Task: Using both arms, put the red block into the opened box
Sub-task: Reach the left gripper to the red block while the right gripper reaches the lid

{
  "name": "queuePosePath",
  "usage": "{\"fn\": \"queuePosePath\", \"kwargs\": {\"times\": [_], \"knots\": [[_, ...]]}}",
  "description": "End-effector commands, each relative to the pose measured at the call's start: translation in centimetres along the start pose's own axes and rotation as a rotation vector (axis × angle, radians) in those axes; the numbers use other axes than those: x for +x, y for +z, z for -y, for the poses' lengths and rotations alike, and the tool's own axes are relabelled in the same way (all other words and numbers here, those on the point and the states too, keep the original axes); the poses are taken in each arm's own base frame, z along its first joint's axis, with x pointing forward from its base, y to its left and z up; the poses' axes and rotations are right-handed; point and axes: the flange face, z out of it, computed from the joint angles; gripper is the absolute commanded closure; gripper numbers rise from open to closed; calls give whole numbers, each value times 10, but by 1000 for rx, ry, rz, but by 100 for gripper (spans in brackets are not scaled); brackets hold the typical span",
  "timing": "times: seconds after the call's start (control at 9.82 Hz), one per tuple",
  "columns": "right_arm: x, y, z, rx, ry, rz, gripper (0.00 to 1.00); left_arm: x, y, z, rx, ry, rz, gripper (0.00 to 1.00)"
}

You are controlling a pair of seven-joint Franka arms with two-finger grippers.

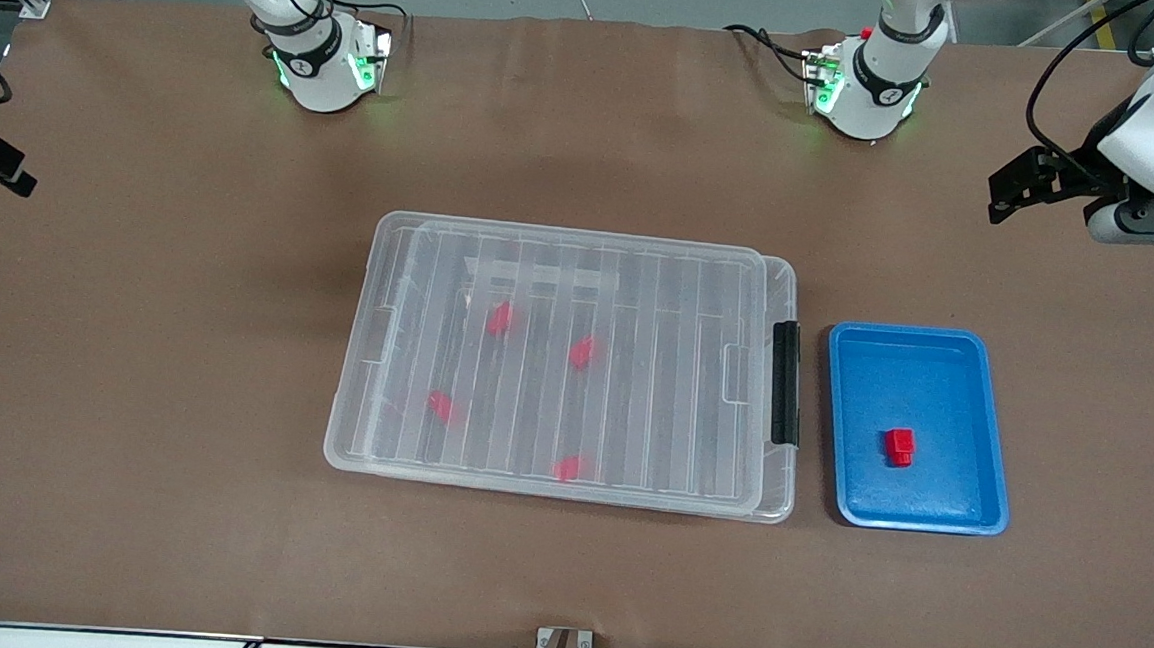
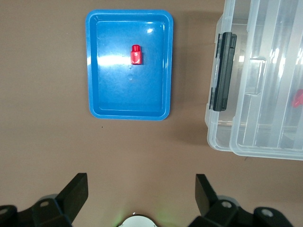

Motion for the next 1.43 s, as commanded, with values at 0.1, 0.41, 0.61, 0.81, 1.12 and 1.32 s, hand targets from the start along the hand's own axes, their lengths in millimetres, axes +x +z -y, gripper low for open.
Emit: {"fn": "queuePosePath", "kwargs": {"times": [0.1,0.41,0.61,0.81,1.12,1.32], "knots": [[16,57,128,-10,-173,97,0,39,39,6,-5,3,47,0],[50,163,233,10,-166,100,0,89,99,35,21,-40,42,0],[50,219,266,-3,-189,116,0,132,179,42,64,-48,60,0],[44,261,261,-3,-186,118,0,163,251,64,37,-84,58,0],[46,275,266,5,-191,106,0,194,368,74,-2,-94,27,0],[49,289,268,6,-192,108,0,201,420,94,-25,-124,11,0]]}}
